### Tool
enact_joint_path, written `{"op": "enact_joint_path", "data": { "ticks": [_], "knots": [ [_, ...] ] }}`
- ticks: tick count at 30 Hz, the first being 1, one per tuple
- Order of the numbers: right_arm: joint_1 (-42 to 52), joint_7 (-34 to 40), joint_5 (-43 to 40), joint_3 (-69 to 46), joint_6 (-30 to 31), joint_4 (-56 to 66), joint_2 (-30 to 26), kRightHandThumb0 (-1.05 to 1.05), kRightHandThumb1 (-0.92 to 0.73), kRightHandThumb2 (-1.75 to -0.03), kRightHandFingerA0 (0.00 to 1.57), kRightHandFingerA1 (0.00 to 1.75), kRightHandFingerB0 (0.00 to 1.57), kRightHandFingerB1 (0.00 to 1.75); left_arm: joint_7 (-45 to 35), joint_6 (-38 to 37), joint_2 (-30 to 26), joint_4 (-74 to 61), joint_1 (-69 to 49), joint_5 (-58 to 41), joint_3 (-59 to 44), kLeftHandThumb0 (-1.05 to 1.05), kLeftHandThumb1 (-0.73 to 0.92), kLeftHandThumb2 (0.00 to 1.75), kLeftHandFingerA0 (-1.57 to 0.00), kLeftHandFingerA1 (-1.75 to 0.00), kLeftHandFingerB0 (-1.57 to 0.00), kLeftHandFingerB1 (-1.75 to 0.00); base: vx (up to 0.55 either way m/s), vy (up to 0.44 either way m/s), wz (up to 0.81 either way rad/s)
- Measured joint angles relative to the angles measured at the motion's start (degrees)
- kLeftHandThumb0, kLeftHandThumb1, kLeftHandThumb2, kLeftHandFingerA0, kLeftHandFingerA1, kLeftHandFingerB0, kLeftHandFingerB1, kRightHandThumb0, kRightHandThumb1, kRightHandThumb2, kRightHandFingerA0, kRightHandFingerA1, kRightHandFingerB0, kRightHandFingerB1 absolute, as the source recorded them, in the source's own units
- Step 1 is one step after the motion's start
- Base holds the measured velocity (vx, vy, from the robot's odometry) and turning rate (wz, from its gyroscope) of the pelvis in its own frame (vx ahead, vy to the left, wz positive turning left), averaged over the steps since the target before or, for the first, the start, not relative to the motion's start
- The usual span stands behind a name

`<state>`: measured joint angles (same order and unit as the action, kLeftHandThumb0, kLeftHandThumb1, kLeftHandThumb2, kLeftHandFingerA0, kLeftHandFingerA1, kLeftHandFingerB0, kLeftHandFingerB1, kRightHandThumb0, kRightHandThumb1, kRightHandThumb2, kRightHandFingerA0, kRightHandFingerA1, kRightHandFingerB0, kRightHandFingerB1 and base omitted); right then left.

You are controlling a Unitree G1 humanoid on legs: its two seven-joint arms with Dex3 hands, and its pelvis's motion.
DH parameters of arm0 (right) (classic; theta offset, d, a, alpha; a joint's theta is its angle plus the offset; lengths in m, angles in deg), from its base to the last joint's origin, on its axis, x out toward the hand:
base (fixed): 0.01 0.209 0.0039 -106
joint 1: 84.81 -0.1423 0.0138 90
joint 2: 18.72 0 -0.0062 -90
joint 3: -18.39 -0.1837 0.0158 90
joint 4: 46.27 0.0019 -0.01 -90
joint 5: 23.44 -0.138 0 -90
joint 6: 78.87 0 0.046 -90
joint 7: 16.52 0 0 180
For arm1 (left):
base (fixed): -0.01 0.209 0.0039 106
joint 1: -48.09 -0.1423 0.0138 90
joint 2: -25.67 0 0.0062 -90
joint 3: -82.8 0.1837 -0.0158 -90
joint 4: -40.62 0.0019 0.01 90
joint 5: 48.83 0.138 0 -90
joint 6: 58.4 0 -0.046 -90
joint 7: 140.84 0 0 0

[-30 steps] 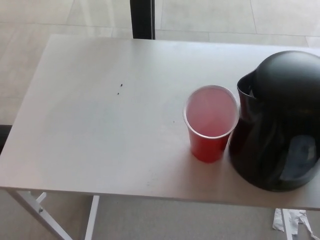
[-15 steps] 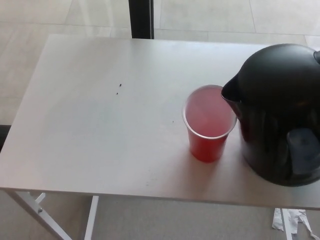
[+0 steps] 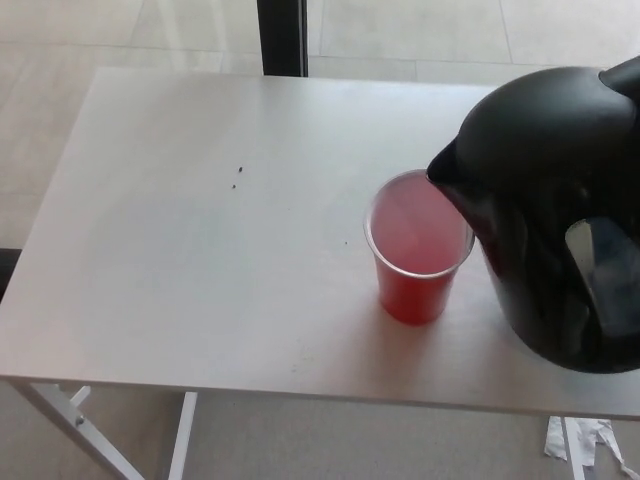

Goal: The robot uses its right hand to lift up a kettle kept on the middle of the desk by its handle and tilt it into a glass kept next to it to pour out water

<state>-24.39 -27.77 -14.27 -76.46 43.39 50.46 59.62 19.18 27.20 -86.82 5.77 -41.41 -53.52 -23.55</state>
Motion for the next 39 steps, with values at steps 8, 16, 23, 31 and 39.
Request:
{"op": "enact_joint_path", "data": {
  "ticks": [8,16,23,31,39],
  "knots": [
    [-4.0,-2.4,2.5,5.9,1.3,0.0,-5.1,-0.23,-0.50,-1.05,0.85,1.75,0.71,1.56,0.0,0.3,-0.3,-1.0,0.6,0.1,0.2,-1.05,0.45,1.34,-0.52,-0.63,-0.40,-0.90,0.00,0.000,0.00],
    [-6.8,-5.7,6.6,13.0,1.3,4.2,-10.2,-0.29,-0.55,-0.96,0.89,1.75,0.80,1.05,0.0,1.1,-0.4,-1.2,1.0,0.0,0.1,-1.05,0.46,1.33,-0.53,-0.62,-0.41,-0.90,0.00,0.000,0.00],
    [-8.4,-7.3,11.2,18.6,0.9,7.0,-12.1,-0.26,-0.56,-0.90,0.88,1.75,0.63,1.64,0.0,1.4,-0.5,-2.0,1.3,0.0,0.1,-1.05,0.46,1.33,-0.54,-0.62,-0.42,-0.90,0.00,0.000,0.00],
    [-10.7,-9.9,16.2,23.0,2.9,9.2,-12.7,-0.27,-0.63,-0.77,0.88,1.75,0.75,1.02,0.0,1.6,-0.6,-2.0,1.7,0.1,0.1,-1.05,0.60,1.08,-0.55,-0.61,-0.43,-0.88,0.00,0.000,0.00],
    [-12.7,-12.7,20.8,25.6,7.2,9.6,-12.2,-0.47,-0.57,-1.00,1.19,1.38,0.82,1.11,0.1,2.6,-0.6,-4.8,0.6,0.0,0.1,-1.05,0.46,1.32,-0.54,-0.58,-0.40,-0.85,0.00,0.000,0.00]
  ]
}}
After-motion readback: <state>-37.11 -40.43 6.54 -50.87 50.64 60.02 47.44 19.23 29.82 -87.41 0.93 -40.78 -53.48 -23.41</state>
